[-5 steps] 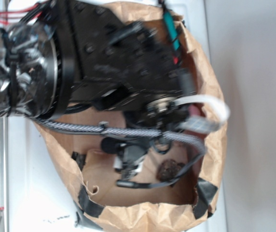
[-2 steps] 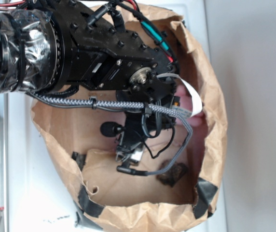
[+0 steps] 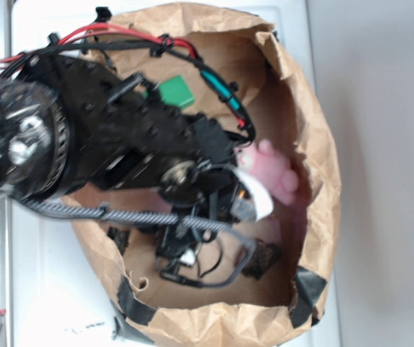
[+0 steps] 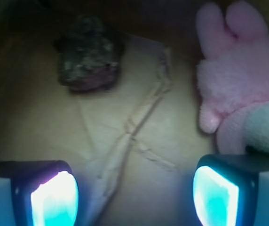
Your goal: Grab the rock.
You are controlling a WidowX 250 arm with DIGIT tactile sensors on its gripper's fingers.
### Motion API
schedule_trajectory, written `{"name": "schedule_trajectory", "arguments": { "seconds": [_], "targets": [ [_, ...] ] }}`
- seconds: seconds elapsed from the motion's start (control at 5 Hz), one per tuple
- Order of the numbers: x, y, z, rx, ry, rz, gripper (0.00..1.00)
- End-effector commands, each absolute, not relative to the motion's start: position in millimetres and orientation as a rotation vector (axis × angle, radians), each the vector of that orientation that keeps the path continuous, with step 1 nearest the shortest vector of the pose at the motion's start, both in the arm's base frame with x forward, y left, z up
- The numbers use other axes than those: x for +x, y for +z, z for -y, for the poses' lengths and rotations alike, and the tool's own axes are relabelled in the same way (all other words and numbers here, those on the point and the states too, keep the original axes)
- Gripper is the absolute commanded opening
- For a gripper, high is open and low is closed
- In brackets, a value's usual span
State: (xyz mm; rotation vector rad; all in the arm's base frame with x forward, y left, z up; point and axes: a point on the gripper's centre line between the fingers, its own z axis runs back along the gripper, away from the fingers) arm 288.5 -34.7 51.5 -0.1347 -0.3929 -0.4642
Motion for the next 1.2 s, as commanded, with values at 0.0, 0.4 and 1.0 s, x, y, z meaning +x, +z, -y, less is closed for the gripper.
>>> {"name": "schedule_trajectory", "arguments": {
  "seconds": [0.0,0.4,1.0],
  "targets": [
    [314,77,62,-0.134,-0.462,0.461,1.0],
    [333,70,71,-0.098,-0.446,0.475,1.0],
    [344,44,77,-0.085,-0.47,0.52,1.0]
  ]
}}
